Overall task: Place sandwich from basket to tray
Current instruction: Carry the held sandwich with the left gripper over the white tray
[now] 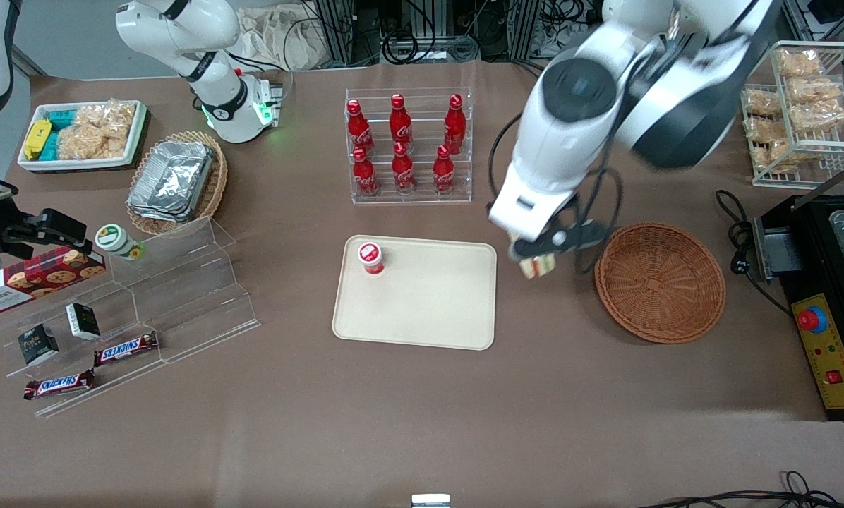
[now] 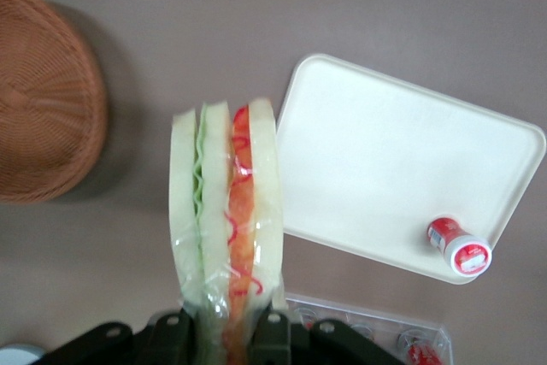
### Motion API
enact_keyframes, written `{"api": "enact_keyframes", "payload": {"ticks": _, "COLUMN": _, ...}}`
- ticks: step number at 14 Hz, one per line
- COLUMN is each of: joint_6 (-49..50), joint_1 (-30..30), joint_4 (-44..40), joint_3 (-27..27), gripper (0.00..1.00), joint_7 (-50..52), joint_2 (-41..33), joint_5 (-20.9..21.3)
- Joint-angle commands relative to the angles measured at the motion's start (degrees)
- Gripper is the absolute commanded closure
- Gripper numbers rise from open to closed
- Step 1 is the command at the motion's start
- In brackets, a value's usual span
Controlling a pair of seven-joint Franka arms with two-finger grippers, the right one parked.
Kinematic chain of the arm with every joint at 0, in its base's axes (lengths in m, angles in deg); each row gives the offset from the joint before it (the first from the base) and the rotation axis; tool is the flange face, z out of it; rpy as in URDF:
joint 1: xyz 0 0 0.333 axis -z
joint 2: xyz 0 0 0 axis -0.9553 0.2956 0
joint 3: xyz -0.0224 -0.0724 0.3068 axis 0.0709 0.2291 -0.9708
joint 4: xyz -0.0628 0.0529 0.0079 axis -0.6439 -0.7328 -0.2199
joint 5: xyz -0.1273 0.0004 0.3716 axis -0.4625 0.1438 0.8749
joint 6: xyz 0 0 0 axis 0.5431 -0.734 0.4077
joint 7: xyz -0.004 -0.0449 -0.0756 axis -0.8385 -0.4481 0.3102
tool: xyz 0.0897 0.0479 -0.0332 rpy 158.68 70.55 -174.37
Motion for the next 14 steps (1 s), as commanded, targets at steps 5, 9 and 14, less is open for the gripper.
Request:
{"api": "enact_keyframes", "payload": {"ticks": 5, "joint_6": -16.58, "joint_1": 5.15, "joint_4": -0.57, "joint_3": -0.15, "gripper": 0.74, "joint_7": 8.81, "joint_2": 21.07, "joint_5": 10.26}}
{"api": "enact_keyframes", "payload": {"ticks": 9, "joint_6": -23.19, "joint_1": 9.20, "joint_4": -0.57, "joint_3": -4.90, "gripper": 0.74, "joint_7": 10.41, "joint_2": 25.48, "joint_5": 11.69}}
{"api": "enact_keyframes", "payload": {"ticks": 14, "joint_6": -23.99, "joint_1": 8.77, "joint_4": -0.66, "joint_3": -5.78, "gripper": 0.00, "joint_7": 10.40, "joint_2": 25.93, "joint_5": 11.07}}
